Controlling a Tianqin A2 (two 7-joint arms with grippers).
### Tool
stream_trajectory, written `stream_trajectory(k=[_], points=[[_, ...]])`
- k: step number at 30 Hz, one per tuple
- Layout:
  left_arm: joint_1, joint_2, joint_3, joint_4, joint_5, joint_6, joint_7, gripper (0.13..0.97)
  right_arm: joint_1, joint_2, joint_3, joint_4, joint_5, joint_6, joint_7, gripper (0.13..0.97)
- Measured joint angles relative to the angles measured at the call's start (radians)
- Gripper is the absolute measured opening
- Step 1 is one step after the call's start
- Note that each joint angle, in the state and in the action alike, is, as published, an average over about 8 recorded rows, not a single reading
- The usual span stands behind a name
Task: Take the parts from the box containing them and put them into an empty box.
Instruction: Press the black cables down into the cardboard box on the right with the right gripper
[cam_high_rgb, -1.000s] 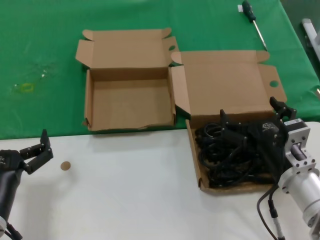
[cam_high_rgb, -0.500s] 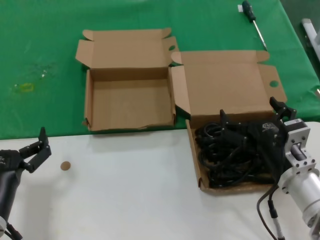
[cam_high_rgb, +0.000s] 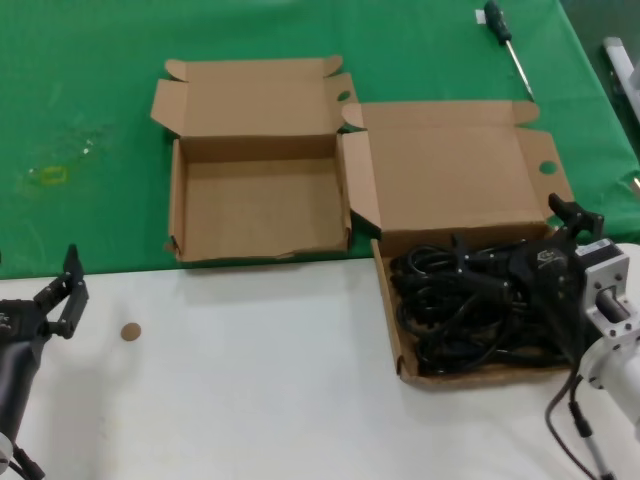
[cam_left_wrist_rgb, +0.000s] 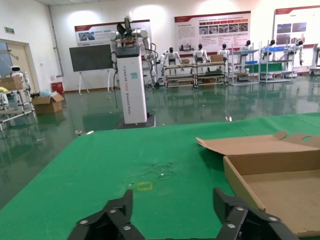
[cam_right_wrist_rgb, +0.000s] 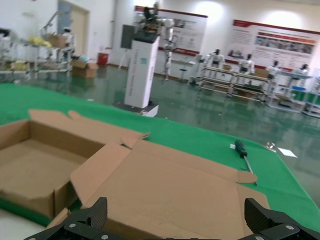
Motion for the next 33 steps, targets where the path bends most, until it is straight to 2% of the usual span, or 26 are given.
stream_trajectory(k=[5,7,14,18,26,33], points=[[0.000,0.000,0.000,0.000,0.000,0.000,0.000,0.535,0.006,0.104,-0.040,0.014,0.003,-0.024,0.009,0.966],[0.000,0.000,0.000,0.000,0.000,0.000,0.000,0.510,0.011,0.150,-0.051,0.020,-0.002,-0.049,0.012,0.966],[0.000,0.000,0.000,0.000,0.000,0.000,0.000,0.335,0.054,0.283,-0.050,0.015,-0.026,-0.221,-0.024,0.966],[0.000,0.000,0.000,0.000,0.000,0.000,0.000,0.335,0.095,0.338,-0.041,0.000,-0.024,-0.342,-0.065,0.966],[0.000,0.000,0.000,0.000,0.000,0.000,0.000,0.209,0.204,0.423,-0.047,-0.039,-0.028,-0.579,-0.189,0.966],[0.000,0.000,0.000,0.000,0.000,0.000,0.000,0.168,0.276,0.482,-0.080,-0.073,-0.048,-0.765,-0.299,0.966]])
